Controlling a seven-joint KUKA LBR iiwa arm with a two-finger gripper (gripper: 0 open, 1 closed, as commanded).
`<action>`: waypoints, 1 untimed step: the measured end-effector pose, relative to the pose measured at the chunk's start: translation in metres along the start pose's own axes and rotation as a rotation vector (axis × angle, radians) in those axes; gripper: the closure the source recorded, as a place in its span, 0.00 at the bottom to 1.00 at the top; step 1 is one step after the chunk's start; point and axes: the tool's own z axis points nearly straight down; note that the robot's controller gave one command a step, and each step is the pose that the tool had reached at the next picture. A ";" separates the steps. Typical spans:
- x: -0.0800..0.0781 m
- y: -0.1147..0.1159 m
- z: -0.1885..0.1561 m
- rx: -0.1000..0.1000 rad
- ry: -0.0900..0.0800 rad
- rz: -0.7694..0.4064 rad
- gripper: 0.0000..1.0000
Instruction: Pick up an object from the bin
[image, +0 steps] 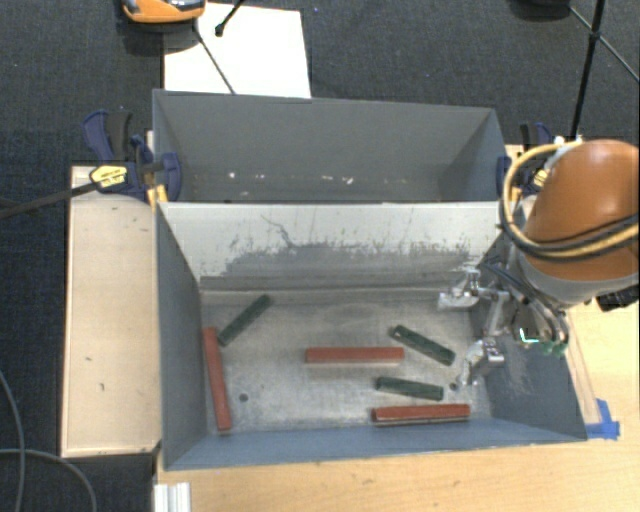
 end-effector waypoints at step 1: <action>-0.001 0.000 -0.003 0.001 -0.007 -0.002 0.00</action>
Offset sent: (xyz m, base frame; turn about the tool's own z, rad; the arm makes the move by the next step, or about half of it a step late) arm 0.0900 0.0046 -0.1233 -0.0072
